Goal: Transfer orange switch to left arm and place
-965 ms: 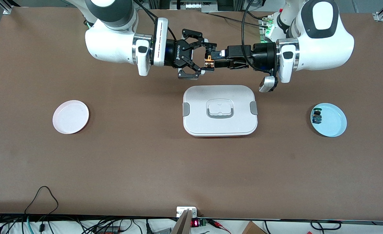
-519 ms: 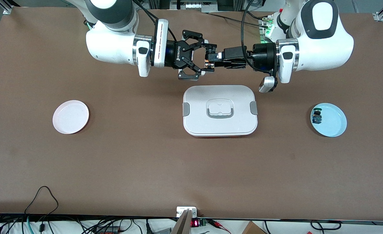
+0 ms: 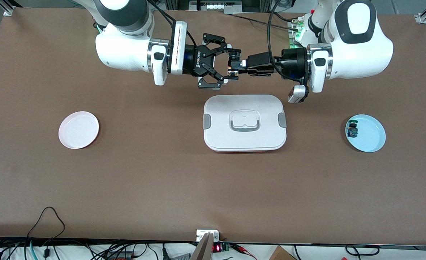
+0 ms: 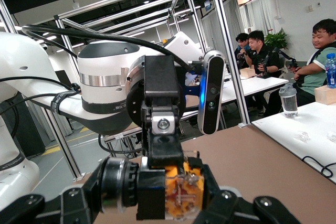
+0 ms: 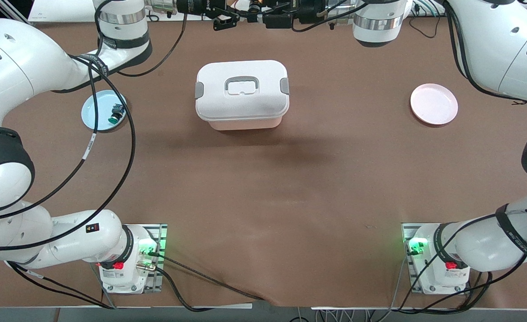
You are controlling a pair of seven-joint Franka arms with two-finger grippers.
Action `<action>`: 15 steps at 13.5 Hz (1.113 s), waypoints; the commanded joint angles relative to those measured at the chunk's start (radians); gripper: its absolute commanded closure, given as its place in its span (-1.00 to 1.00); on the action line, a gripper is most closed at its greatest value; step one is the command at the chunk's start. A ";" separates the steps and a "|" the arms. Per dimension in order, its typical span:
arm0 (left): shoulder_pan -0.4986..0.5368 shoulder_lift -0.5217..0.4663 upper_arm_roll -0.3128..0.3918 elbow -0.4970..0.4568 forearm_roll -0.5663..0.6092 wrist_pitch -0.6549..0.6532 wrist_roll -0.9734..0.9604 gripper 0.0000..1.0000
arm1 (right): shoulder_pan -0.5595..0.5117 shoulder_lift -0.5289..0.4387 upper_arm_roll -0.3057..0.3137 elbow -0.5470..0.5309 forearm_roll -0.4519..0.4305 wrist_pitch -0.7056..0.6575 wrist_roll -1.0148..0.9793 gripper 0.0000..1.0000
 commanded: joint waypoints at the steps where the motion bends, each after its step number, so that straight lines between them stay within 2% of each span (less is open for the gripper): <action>1: 0.018 -0.013 -0.008 -0.013 -0.019 -0.001 0.039 1.00 | 0.008 -0.016 -0.001 -0.002 0.030 0.014 -0.024 -1.00; 4: 0.028 -0.018 -0.002 -0.014 -0.014 -0.038 0.027 1.00 | 0.007 -0.020 -0.001 -0.003 0.030 0.014 -0.024 -1.00; 6: 0.089 -0.016 0.000 -0.017 0.019 -0.142 0.032 1.00 | 0.004 -0.031 -0.001 -0.019 0.030 0.015 -0.024 -1.00; 8: 0.159 -0.014 0.000 -0.014 0.166 -0.254 0.036 1.00 | -0.007 -0.046 -0.007 -0.037 0.030 0.006 -0.015 -1.00; 10: 0.236 -0.005 0.003 -0.010 0.258 -0.343 0.041 1.00 | -0.033 -0.060 -0.007 -0.051 0.028 -0.003 -0.014 -1.00; 13: 0.330 0.076 0.004 0.024 0.458 -0.418 0.127 1.00 | -0.068 -0.082 -0.007 -0.065 0.027 -0.011 -0.011 -1.00; 15: 0.389 0.091 0.008 0.030 0.605 -0.422 0.150 1.00 | -0.097 -0.095 -0.010 -0.082 0.025 -0.044 -0.011 -1.00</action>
